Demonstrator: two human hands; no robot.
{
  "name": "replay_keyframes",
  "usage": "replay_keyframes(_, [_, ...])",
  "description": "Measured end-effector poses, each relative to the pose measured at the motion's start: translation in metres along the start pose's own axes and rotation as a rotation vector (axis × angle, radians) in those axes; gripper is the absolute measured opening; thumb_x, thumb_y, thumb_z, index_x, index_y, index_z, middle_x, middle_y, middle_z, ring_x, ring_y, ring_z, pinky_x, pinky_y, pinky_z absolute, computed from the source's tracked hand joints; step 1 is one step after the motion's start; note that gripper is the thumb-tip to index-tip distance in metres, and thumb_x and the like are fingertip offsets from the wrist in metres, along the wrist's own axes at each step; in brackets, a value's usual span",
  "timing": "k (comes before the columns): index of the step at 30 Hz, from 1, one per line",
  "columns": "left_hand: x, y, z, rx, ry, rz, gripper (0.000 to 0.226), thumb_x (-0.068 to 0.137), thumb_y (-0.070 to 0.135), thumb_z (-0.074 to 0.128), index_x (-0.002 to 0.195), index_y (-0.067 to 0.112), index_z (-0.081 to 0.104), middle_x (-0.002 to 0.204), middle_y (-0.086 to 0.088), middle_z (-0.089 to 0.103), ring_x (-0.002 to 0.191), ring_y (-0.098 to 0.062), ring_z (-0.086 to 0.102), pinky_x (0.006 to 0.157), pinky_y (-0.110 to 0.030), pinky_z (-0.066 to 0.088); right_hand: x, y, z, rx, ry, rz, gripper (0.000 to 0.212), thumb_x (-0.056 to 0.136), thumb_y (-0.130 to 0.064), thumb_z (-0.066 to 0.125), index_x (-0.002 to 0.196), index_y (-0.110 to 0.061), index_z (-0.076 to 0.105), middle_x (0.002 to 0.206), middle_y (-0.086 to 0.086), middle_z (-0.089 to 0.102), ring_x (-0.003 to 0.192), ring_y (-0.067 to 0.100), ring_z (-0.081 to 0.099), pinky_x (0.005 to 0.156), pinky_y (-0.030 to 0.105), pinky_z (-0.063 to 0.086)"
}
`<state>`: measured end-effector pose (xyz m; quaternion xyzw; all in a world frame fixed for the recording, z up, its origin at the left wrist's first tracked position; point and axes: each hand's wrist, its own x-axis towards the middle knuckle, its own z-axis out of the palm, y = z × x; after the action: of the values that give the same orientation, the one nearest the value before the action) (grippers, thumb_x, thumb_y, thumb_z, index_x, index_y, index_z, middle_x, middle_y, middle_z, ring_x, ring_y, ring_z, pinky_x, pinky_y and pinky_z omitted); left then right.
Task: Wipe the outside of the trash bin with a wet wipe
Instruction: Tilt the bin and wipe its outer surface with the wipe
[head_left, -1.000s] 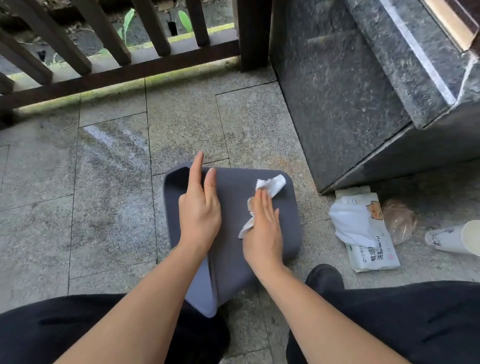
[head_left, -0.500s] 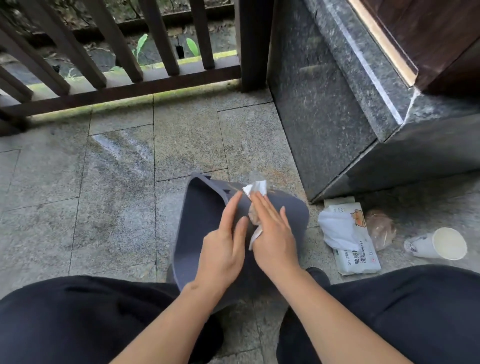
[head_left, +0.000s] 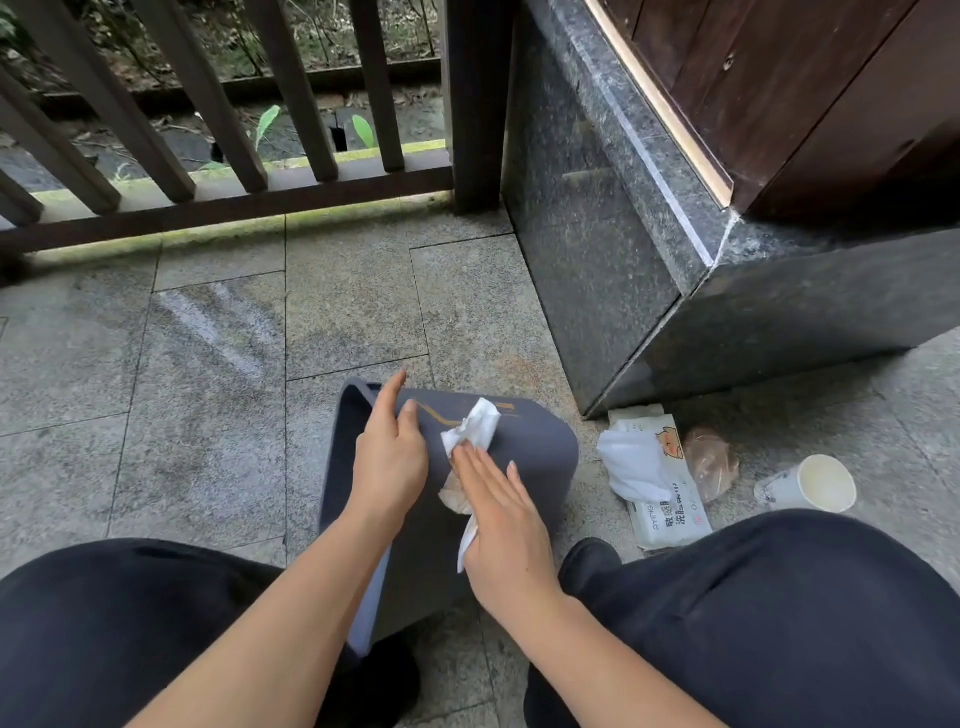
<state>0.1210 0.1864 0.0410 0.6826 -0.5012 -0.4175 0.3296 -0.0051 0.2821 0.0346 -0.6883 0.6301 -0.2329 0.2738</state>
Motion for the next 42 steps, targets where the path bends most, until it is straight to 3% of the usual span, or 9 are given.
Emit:
replay_keyframes(2, [0.0, 0.003, 0.0, -0.029, -0.013, 0.022, 0.043, 0.102, 0.031, 0.041, 0.143, 0.042, 0.041, 0.12, 0.026, 0.055, 0.113, -0.002, 0.054, 0.092, -0.031, 0.042, 0.01, 0.002, -0.004, 0.004, 0.004, -0.009, 0.084, 0.072, -0.005, 0.043, 0.153, -0.017, 0.024, 0.159, -0.01, 0.02, 0.145, -0.002, 0.007, 0.121, 0.035, 0.006])
replay_keyframes(7, [-0.002, 0.005, 0.006, -0.021, -0.059, 0.081, 0.042, 0.103, 0.026, 0.041, 0.143, 0.041, 0.04, 0.082, 0.057, 0.047, 0.08, 0.03, 0.045, 0.071, 0.001, 0.034, 0.029, 0.01, -0.01, -0.026, 0.035, -0.007, 0.084, 0.073, -0.004, 0.038, 0.154, -0.019, 0.022, 0.16, -0.008, 0.02, 0.147, 0.001, 0.009, 0.122, 0.035, 0.009])
replay_keyframes(10, [-0.003, 0.008, 0.007, -0.017, -0.054, 0.087, 0.042, 0.103, 0.027, 0.041, 0.141, 0.046, 0.04, 0.082, 0.052, 0.052, 0.082, 0.023, 0.05, 0.071, -0.001, 0.034, 0.031, 0.006, -0.005, -0.008, 0.08, -0.039, 0.078, 0.077, -0.001, 0.038, 0.153, -0.016, 0.025, 0.16, -0.006, 0.022, 0.147, 0.004, 0.011, 0.121, 0.037, 0.012])
replay_keyframes(12, [-0.004, 0.012, 0.008, -0.015, -0.048, 0.07, 0.044, 0.102, 0.038, 0.04, 0.146, 0.044, 0.035, 0.111, 0.043, 0.057, 0.105, 0.006, 0.054, 0.08, -0.012, 0.036, 0.033, 0.001, 0.002, 0.035, 0.098, -0.095, 0.079, 0.077, 0.004, 0.047, 0.152, -0.014, 0.029, 0.158, -0.004, 0.027, 0.147, 0.004, 0.014, 0.12, 0.039, 0.016])
replay_keyframes(16, [0.006, 0.016, 0.009, 0.083, 0.078, 0.004, 0.053, 0.098, 0.052, 0.037, 0.149, 0.042, 0.027, 0.139, -0.004, 0.055, 0.123, -0.026, 0.05, 0.084, -0.025, 0.029, 0.044, -0.004, 0.007, 0.09, 0.13, -0.131, 0.074, 0.077, 0.003, 0.05, 0.148, -0.013, 0.036, 0.154, -0.004, 0.036, 0.145, 0.003, 0.02, 0.119, 0.041, 0.021])
replay_keyframes(25, [0.053, 0.03, -0.001, 0.105, -0.092, 0.045, 0.049, 0.099, 0.059, 0.024, 0.147, 0.05, 0.03, 0.152, 0.011, 0.04, 0.139, -0.013, 0.034, 0.102, -0.023, 0.023, 0.068, -0.014, 0.009, 0.068, 0.13, -0.123, 0.072, 0.077, 0.001, 0.047, 0.147, -0.01, 0.037, 0.154, 0.003, 0.038, 0.145, 0.011, 0.024, 0.118, 0.044, 0.021])
replay_keyframes(32, [0.063, 0.03, 0.006, 0.183, 0.019, 0.06, 0.054, 0.097, 0.055, 0.029, 0.146, 0.035, 0.042, 0.146, 0.007, 0.049, 0.136, -0.018, 0.039, 0.098, -0.024, 0.024, 0.073, -0.004, 0.017, 0.027, 0.136, -0.053, 0.078, 0.074, 0.004, 0.046, 0.148, -0.017, 0.036, 0.156, -0.006, 0.033, 0.145, 0.002, 0.018, 0.121, 0.04, 0.009])
replay_keyframes(37, [0.073, 0.021, -0.006, 0.166, 0.06, -0.026, 0.052, 0.099, 0.053, 0.027, 0.148, 0.038, 0.038, 0.149, 0.004, 0.046, 0.137, -0.021, 0.037, 0.1, -0.027, 0.025, 0.072, 0.055, 0.01, -0.088, 0.158, 0.263, 0.099, 0.069, 0.018, 0.05, 0.153, -0.026, 0.022, 0.16, -0.013, 0.018, 0.147, 0.001, 0.009, 0.121, 0.043, 0.005])
replay_keyframes(42, [0.069, 0.016, -0.011, 0.143, 0.036, -0.032, 0.052, 0.1, 0.055, 0.026, 0.15, 0.042, 0.032, 0.152, 0.006, 0.041, 0.139, -0.02, 0.034, 0.099, -0.025, 0.021, 0.078, 0.087, 0.01, -0.074, 0.233, 0.465, 0.087, 0.074, 0.016, 0.048, 0.151, -0.02, 0.029, 0.159, -0.007, 0.025, 0.146, 0.012, 0.021, 0.119, 0.044, 0.016])
